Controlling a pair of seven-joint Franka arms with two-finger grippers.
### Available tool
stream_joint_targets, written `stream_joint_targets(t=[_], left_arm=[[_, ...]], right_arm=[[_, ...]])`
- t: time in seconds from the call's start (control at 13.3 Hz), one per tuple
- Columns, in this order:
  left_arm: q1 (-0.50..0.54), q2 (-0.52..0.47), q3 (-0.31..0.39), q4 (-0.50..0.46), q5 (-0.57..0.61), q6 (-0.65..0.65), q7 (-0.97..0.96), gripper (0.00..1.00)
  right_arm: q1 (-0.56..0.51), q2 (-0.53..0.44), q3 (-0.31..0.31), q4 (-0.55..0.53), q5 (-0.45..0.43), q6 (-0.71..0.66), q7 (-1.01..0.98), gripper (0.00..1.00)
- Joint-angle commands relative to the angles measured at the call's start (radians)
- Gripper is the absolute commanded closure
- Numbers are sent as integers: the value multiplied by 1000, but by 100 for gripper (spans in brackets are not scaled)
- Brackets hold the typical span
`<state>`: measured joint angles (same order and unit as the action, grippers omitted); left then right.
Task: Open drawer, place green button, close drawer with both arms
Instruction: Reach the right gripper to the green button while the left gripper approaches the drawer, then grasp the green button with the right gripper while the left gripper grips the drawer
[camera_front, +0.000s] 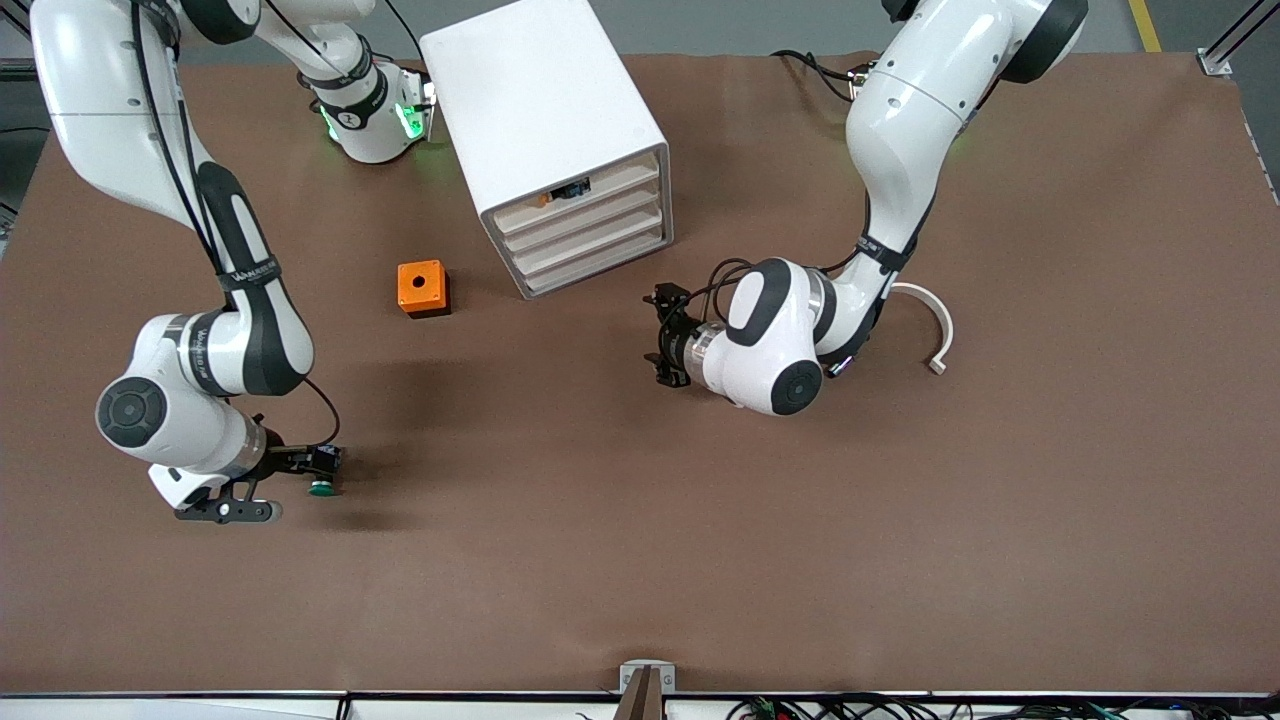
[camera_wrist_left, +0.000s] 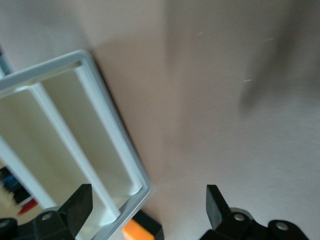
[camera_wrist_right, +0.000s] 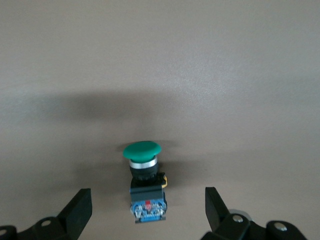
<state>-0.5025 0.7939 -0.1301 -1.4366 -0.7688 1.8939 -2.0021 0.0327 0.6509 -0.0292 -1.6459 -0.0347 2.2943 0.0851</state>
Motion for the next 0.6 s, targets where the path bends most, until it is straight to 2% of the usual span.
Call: stream_joint_targets(t=[0.0,0.22,0.53], left_arm=[[-10,33,4,10,-46,-64,-30,0],[-50,67,-14,-8,-139,-68,-56,0],[-74,97,-14,-4,-205,-72,-136,1]], right_arm=[[-7,7,8,-2,9,-1,31,0],[-5,36,8,-5,9,4,32,0],[-8,50,9,-19,9,-1,33,0]])
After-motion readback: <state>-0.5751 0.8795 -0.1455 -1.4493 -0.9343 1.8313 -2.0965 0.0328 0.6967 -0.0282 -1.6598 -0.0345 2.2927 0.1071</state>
